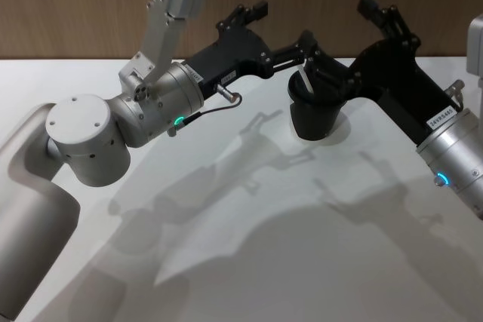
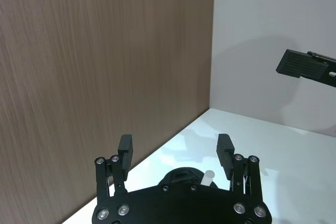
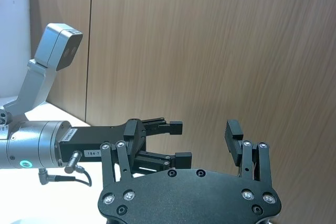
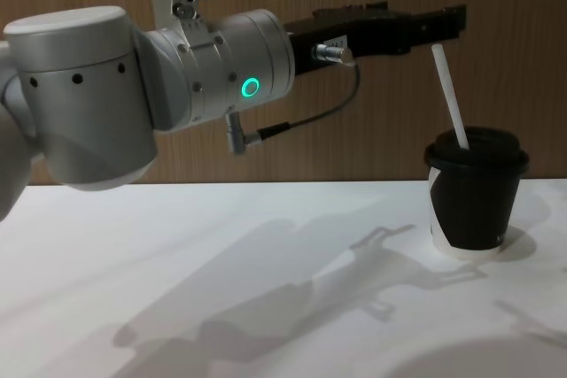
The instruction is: Pick up the straw with one hand, pass it to the other hand, and insert it into the cup.
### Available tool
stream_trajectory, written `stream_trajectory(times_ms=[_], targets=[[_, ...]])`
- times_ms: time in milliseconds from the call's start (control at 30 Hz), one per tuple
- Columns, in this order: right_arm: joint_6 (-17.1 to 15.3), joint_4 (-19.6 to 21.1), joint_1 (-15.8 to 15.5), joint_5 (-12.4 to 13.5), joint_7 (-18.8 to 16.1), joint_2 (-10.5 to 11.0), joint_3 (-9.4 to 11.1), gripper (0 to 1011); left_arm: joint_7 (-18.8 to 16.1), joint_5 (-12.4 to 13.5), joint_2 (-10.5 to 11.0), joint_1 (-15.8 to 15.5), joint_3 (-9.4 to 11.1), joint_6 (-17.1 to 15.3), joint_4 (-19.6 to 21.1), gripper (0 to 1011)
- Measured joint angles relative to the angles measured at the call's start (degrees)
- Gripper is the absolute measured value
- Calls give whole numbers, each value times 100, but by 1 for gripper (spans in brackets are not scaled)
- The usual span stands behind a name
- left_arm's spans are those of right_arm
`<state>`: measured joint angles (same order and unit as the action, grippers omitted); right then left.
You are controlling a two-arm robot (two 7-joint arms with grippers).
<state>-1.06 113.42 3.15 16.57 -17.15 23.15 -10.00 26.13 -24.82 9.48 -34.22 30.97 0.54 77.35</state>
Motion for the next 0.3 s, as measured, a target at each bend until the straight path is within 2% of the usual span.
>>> stream_trajectory(times_ms=[300], targets=[[1,0,0,0,-4,4,0,1001,0,0,0,0,0,0,0,1003]])
